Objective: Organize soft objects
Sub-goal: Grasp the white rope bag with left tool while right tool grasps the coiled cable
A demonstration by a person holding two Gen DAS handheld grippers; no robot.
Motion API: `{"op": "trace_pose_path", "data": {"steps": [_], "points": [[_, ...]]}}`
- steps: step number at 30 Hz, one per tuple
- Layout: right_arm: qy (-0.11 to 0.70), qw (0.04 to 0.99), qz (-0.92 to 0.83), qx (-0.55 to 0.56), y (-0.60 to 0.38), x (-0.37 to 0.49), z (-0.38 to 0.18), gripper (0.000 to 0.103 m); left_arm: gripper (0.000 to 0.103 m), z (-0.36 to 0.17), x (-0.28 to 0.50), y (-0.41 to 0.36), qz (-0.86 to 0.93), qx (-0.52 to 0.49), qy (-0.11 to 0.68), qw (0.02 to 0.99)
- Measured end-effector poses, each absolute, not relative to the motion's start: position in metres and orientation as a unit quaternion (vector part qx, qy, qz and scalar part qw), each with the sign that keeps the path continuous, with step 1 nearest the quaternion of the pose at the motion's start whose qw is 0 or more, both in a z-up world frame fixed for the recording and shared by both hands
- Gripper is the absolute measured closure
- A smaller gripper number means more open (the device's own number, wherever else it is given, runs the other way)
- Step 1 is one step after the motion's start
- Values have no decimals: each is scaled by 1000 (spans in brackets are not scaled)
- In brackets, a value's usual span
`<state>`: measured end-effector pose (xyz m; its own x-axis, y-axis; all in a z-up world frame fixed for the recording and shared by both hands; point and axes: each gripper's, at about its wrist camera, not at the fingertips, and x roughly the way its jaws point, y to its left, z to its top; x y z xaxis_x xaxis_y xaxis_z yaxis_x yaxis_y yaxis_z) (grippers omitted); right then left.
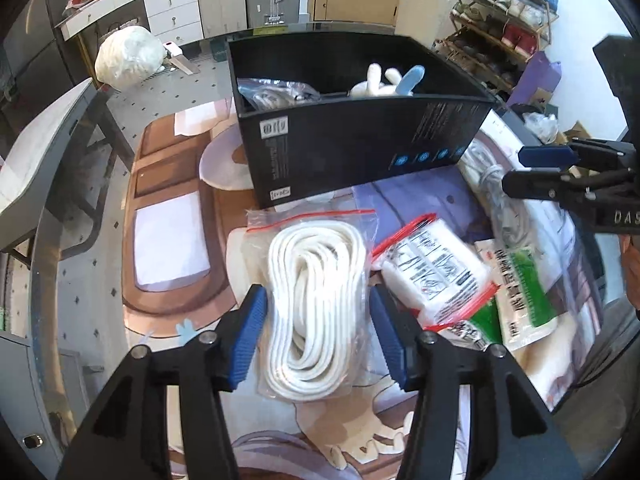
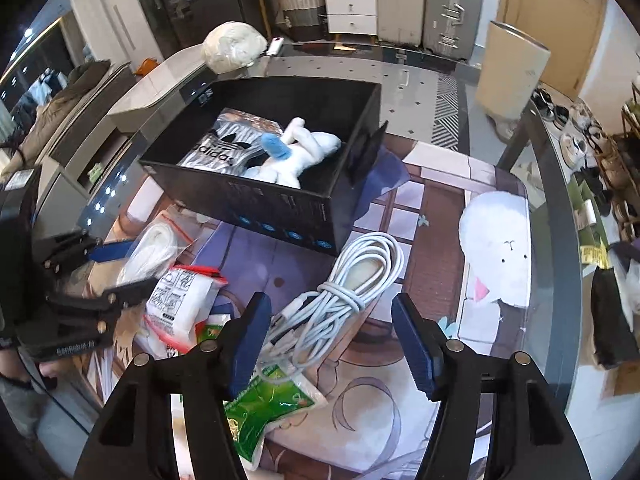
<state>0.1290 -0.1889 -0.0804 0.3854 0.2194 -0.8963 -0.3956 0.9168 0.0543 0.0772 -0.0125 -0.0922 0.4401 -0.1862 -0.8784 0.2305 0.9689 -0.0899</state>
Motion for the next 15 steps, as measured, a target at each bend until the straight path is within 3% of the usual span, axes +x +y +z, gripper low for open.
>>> {"op": "trace_pose_path", "data": {"steps": [5,7,9,15], "points": [[554,810,182,-67,-176,143,-106,42,51,-97,79,-12,-112,31,519,847],[562,805,175,-82,-172,144,-111,59,68,-97,80,-11,-109,30,519,847],[552,807,172,-122,-169,142,-106,75,69,-95,82,-12,-108,35,512,852],[538,811,151,-174,-179,132,-91,74,67,-90,87,-6,-105,21,503,857]]}}
